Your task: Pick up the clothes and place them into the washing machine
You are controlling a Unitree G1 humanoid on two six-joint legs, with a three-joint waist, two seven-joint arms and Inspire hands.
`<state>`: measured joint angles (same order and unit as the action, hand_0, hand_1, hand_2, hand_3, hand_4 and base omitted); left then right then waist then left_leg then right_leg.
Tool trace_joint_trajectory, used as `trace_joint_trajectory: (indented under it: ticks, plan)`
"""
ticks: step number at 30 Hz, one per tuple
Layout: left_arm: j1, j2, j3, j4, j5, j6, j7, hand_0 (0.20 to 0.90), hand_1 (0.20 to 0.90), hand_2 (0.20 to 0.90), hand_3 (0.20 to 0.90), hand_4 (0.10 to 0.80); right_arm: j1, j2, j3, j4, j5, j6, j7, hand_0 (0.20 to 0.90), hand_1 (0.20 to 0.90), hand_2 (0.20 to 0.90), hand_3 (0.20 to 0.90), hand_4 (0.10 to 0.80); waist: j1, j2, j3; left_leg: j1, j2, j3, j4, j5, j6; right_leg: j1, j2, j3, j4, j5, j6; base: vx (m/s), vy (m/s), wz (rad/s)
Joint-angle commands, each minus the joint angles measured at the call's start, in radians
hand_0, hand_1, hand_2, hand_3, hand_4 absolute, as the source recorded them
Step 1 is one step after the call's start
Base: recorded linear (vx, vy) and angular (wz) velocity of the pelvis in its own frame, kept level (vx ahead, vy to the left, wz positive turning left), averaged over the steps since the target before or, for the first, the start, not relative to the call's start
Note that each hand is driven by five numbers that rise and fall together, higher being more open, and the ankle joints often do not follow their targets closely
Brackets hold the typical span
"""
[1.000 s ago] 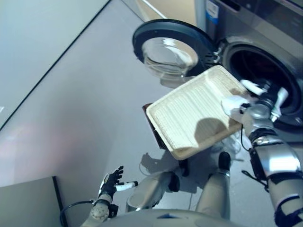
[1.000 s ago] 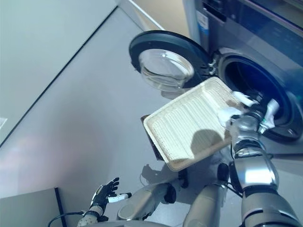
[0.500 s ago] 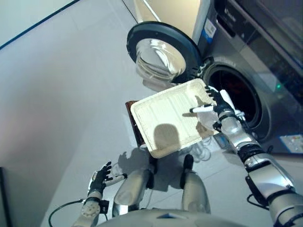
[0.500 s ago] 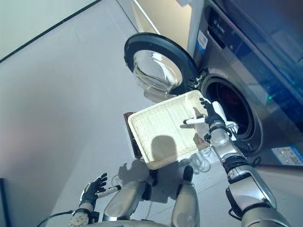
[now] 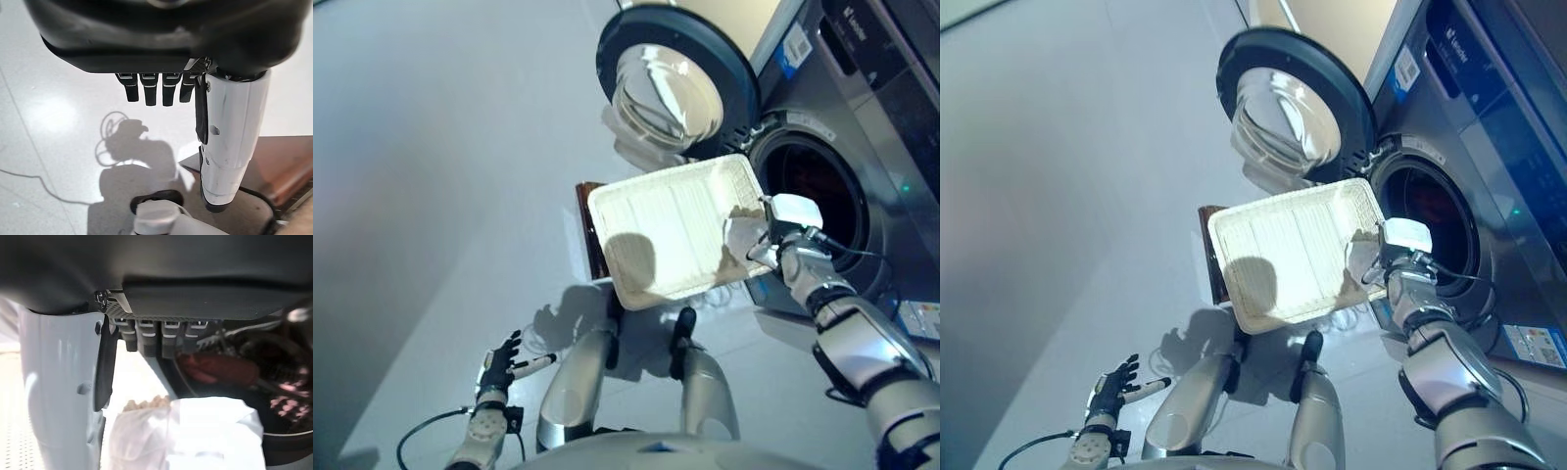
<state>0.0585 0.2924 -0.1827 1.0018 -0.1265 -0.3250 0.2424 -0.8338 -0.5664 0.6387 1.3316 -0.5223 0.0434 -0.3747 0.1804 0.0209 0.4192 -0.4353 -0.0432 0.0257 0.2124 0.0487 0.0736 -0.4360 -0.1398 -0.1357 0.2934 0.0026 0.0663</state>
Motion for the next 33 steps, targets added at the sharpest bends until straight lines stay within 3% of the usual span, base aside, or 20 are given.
trace_joint_trajectory:
  ticks: [1, 8, 9, 20, 33]
  plan:
    - [-0.005, 0.073, 0.053, -0.033, -0.029, -0.018, 0.07, 0.9, 0.9, 0.9, 0.9, 0.8, -0.104, -0.048, 0.061, 0.021, -0.033, 0.043, -0.084, 0.9, 0.9, 0.9, 0.9, 0.8, 0.019, -0.01, -0.008, -0.113, 0.023, 0.004, 0.122, -0.034, -0.097, -0.044, 0.037, -0.018, 0.004, 0.002, -0.038, -0.082, -0.106, 0.12]
    - [-0.026, 0.079, 0.058, -0.06, -0.049, -0.022, 0.083, 0.9, 0.9, 0.9, 0.9, 0.8, -0.154, -0.04, 0.091, 0.127, -0.009, 0.044, -0.076, 0.9, 0.9, 0.9, 0.9, 0.8, 0.034, -0.009, 0.034, -0.184, 0.029, -0.015, 0.206, -0.056, -0.101, -0.106, 0.042, -0.034, 0.079, -0.026, -0.057, -0.03, -0.056, 0.09]
    - [-0.027, 0.077, 0.054, -0.061, -0.047, -0.022, 0.083, 0.9, 0.9, 0.9, 0.9, 0.8, -0.153, -0.038, 0.092, 0.137, -0.009, 0.045, -0.077, 0.9, 0.9, 0.9, 0.9, 0.8, 0.036, -0.007, 0.037, -0.182, 0.03, -0.023, 0.229, -0.095, -0.107, -0.106, 0.045, -0.027, 0.103, -0.059, -0.051, 0.049, -0.037, 0.03]
    - [-0.065, 0.08, 0.058, -0.078, -0.066, -0.022, 0.099, 0.9, 0.9, 0.9, 0.9, 0.8, -0.148, -0.068, 0.088, 0.182, -0.043, 0.069, -0.082, 0.9, 0.9, 0.9, 0.9, 0.8, 0.045, 0.024, 0.089, -0.27, 0.034, -0.03, 0.303, -0.103, -0.11, -0.197, 0.049, -0.029, 0.181, -0.074, -0.067, -0.033, -0.021, 0.04]
    - [-0.03, 0.039, -0.022, -0.178, -0.066, -0.027, 0.112, 0.9, 0.9, 0.9, 0.9, 0.8, -0.139, -0.143, 0.094, 0.204, -0.085, 0.101, -0.098, 0.9, 0.9, 0.9, 0.9, 0.8, 0.037, 0.073, 0.101, -0.481, 0.033, -0.042, 0.418, -0.104, -0.108, -0.409, 0.047, -0.03, 0.301, -0.083, -0.085, -0.057, -0.014, 0.03]
